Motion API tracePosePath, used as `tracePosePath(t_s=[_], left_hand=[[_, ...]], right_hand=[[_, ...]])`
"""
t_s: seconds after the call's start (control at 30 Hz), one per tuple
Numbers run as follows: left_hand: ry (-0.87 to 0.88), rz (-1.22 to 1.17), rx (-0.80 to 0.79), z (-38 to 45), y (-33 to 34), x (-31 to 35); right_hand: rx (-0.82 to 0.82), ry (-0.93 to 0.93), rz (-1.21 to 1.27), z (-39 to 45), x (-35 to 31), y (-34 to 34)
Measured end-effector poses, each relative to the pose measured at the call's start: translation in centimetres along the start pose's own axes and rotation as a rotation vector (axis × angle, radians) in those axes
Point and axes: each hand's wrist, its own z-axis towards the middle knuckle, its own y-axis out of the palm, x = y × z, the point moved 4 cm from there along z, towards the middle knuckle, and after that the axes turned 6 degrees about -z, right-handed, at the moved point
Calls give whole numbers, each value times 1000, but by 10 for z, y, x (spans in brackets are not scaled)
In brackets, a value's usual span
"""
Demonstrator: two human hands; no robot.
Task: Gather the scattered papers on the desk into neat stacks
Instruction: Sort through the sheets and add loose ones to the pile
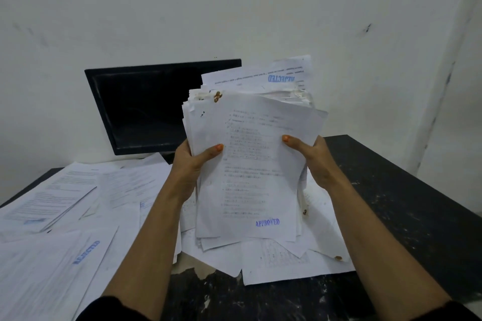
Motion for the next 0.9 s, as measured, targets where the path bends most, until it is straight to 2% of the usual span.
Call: tracePosePath(t_s=[0.17,0.27,0.43,0.53,0.63,0.77,0.9], left_hand=[[22,43,79,1,-6,-7],[24,30,98,2,-9,-10],[-23,-10,120,8,-7,-12],[-165,-47,167,14,-13,-13],[-328,-13,195,17,-23,-14],[-526,39,187,9,-36,-33],[-644,63,220,-2,-52,-65]], right_hand=[[-64,21,-11,1,1,8],[20,54,79,-1,-2,2],[143,-9,-205,2,-8,3],[145,-18,-220,8,-18,4],[62,32,-225,15,-20,5],[1,89,-393,22,1,9],[-10,172,-567,23,35,16]])
